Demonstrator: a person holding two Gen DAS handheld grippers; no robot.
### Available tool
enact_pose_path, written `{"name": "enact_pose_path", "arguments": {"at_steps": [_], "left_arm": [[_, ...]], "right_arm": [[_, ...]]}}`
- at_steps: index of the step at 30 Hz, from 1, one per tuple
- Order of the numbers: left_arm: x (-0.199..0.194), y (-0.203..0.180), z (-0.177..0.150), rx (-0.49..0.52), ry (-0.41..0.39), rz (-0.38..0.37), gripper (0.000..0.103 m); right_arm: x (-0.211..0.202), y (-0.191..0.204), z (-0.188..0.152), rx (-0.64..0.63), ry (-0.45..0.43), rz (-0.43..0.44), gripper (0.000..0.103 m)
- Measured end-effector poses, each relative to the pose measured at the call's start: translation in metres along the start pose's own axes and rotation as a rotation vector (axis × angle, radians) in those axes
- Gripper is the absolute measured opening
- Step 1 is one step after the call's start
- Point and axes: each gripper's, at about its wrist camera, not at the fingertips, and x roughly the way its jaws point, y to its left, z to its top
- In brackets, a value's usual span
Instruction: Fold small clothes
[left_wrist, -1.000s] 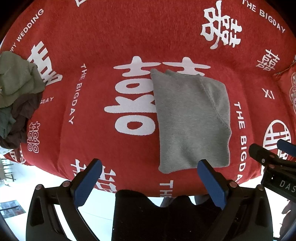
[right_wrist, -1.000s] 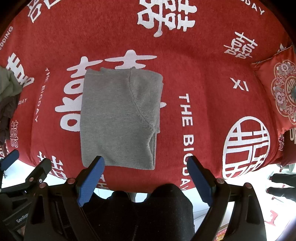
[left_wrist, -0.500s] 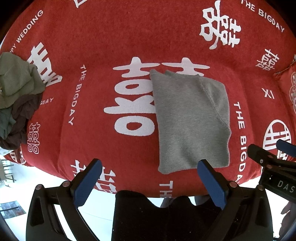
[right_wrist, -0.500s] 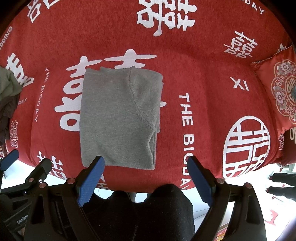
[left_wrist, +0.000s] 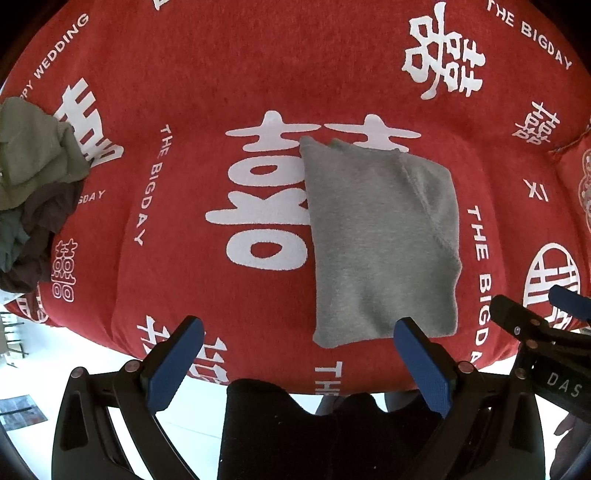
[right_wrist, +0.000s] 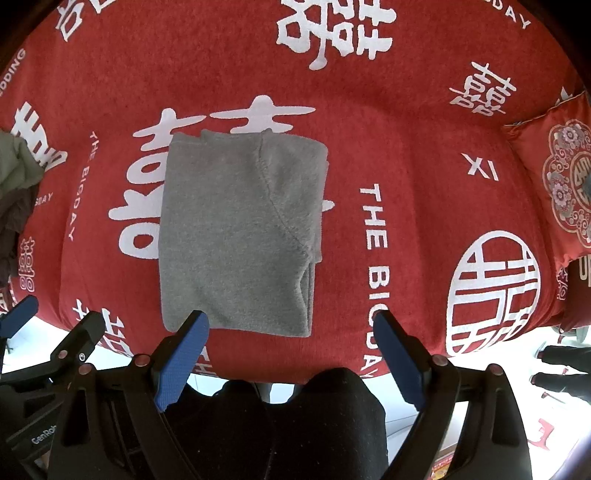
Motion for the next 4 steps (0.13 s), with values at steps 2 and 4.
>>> {"name": "enact_pose_path", "arguments": {"at_steps": [2, 4], "left_arm": [[-0.0009, 0.0002, -0.0003, -0.004, -0.018, 0.000, 0.103], [-0.0017, 0.0000, 0.0004, 0.000, -0.026, -0.012, 0.103]], "right_arm": [[0.0009, 0.0002, 0.0004, -0.002, -0.001, -0.003, 0.092], [0.0017, 0.0003, 0.0024, -0.002, 0.000, -0.004, 0.092]]}}
